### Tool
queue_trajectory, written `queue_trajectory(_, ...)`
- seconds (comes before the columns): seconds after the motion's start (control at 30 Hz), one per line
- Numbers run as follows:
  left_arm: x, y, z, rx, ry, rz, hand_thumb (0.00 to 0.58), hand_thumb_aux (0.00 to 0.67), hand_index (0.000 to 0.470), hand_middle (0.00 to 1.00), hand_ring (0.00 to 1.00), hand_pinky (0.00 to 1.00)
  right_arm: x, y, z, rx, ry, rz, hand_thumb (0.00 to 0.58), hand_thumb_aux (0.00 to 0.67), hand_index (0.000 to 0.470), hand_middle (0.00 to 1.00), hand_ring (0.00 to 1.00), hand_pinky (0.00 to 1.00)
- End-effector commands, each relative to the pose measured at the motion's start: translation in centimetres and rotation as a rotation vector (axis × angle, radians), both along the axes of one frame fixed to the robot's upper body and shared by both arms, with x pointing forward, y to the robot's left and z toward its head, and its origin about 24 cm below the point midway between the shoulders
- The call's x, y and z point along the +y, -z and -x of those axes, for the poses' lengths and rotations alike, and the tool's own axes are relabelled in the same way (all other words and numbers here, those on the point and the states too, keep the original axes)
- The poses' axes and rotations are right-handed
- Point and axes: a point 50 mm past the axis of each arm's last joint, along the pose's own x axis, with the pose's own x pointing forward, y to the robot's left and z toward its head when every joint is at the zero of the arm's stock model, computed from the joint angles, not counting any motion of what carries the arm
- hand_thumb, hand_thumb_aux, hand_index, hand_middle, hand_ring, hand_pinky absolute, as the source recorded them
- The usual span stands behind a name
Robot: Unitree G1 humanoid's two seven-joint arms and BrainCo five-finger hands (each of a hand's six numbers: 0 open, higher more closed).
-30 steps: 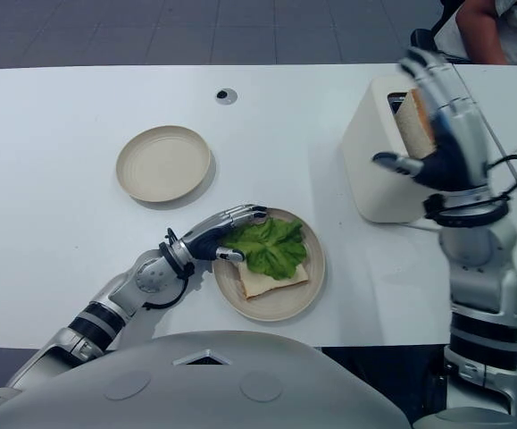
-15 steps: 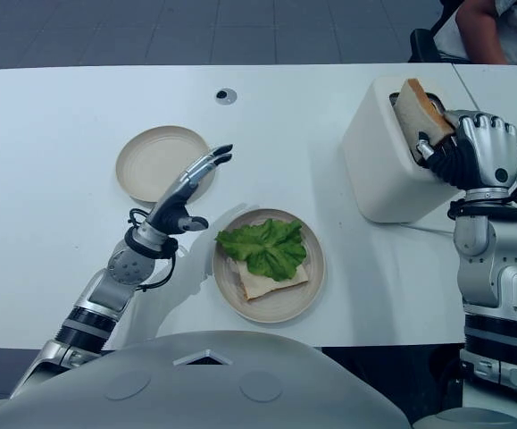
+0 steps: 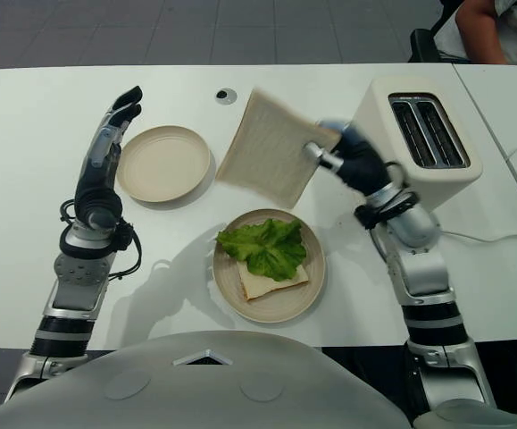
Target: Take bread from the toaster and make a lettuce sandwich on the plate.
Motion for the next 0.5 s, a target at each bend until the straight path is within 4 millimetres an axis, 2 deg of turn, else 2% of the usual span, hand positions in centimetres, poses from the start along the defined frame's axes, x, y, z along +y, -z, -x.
queue_trajectory(0.03,-1.5,0.4,0.7,0.045,0.125,-0.103,0.000,0.000,0.000,0.00,0.00,0.00,1.0,4.2,0.2,0.198,-0.199,0.092,0.580,0.670,0.470,1.00,1.00,1.00)
queue_trajectory(0.1,-3.4,2.4,1.3,0.140,0.241,-0.224,0.000,0.000,0.000,0.00,0.00,0.00,1.3,5.6,-0.3,0.226,-0.252,0.169,0.580,0.670,0.470,1.00,1.00,1.00)
queue_trajectory(0.2,-5.7,5.9,2.6,0.292,0.406,-0.399,0.000,0.000,0.000,0.00,0.00,0.00,1.3,6.3,-0.9,0.194,-0.290,0.287,0.580,0.670,0.470,1.00,1.00,1.00)
queue_trajectory(0.4,-8.0,13.5,5.7,0.560,0.610,-0.713,0.000,0.000,0.000,0.00,0.00,0.00,1.8,5.0,-0.4,0.090,-0.425,0.369,0.580,0.670,0.470,1.00,1.00,1.00)
queue_trajectory(0.43,-8.0,14.0,5.9,0.572,0.610,-0.724,0.000,0.000,0.000,0.00,0.00,0.00,1.7,4.7,-0.5,0.079,-0.433,0.368,0.580,0.670,0.470,1.00,1.00,1.00)
queue_trajectory(0.5,-8.0,13.7,5.6,0.551,0.586,-0.691,0.000,0.000,0.000,0.00,0.00,0.00,1.5,3.9,-0.7,0.055,-0.432,0.359,0.580,0.670,0.470,1.00,1.00,1.00)
